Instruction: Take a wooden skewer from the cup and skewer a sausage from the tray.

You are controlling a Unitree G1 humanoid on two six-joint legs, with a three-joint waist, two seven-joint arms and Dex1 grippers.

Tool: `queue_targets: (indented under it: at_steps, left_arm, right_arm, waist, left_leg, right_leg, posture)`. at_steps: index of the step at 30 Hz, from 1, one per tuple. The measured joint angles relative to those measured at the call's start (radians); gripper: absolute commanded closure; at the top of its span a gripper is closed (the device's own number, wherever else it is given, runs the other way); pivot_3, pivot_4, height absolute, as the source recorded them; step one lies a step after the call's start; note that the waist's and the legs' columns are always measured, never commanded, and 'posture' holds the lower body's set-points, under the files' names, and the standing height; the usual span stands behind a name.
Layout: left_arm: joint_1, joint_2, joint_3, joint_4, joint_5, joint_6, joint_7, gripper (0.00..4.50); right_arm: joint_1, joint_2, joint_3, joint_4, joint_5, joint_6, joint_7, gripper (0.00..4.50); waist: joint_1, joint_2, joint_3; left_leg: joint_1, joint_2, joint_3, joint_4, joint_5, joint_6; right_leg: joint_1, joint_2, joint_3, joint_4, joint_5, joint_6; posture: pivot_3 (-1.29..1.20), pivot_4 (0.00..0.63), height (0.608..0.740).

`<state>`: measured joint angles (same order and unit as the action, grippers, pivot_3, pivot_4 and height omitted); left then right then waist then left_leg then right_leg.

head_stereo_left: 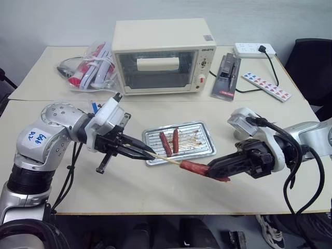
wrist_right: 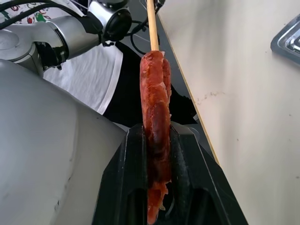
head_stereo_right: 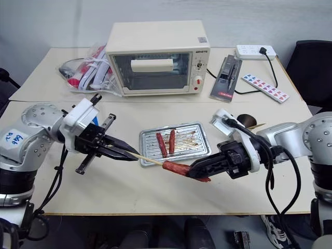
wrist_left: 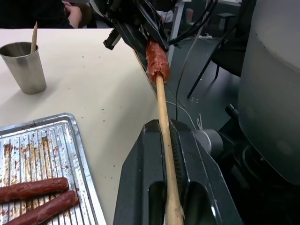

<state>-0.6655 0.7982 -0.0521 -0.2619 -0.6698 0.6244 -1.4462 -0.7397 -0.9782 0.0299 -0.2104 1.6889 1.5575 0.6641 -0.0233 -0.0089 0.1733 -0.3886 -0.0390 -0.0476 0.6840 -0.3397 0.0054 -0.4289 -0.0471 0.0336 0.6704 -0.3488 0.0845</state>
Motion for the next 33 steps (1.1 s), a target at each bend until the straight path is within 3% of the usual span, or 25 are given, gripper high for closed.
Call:
queue_targets:
  at_steps: [17, 19, 29, 33]
  left_arm:
    - [-0.006, -0.047, -0.032, -0.005, -0.004, 0.018, 0.018, 4.50]
    - [-0.006, -0.049, -0.032, -0.005, -0.004, 0.019, 0.020, 4.50]
    - [0.017, -0.056, -0.028, -0.008, -0.014, 0.031, 0.056, 4.50]
    - [0.052, -0.053, -0.012, -0.013, -0.020, 0.040, 0.079, 4.50]
  right_arm:
    - [-0.009, -0.021, 0.079, 0.012, 0.139, -0.074, -0.124, 4.12]
    - [-0.009, -0.025, 0.080, 0.011, 0.142, -0.076, -0.125, 3.48]
    - [-0.010, -0.039, 0.084, 0.011, 0.137, -0.088, -0.141, 1.12]
    - [-0.019, -0.042, 0.084, 0.019, 0.105, -0.088, -0.148, 1.12]
  waist:
    - [-0.001, 0.000, 0.000]
    - [-0.001, 0.000, 0.000]
    - [0.000, 0.000, 0.000]
    - [-0.001, 0.000, 0.000]
  left_leg:
    - [0.000, 0.000, 0.000, 0.000, 0.000, 0.000]
    - [0.000, 0.000, 0.000, 0.000, 0.000, 0.000]
    - [0.000, 0.000, 0.000, 0.000, 0.000, 0.000]
    - [0.000, 0.000, 0.000, 0.000, 0.000, 0.000]
  right_leg:
    - [0.000, 0.000, 0.000, -0.001, 0.000, 0.000]
    - [0.000, 0.000, 0.000, -0.001, 0.000, 0.000]
    - [0.000, 0.000, 0.000, -0.001, 0.000, 0.000]
    - [0.000, 0.000, 0.000, -0.001, 0.000, 0.000]
  posture:
    - [0.00, 0.150, 0.740]
    - [0.00, 0.150, 0.740]
    - [0.00, 0.150, 0.740]
    - [0.00, 0.150, 0.740]
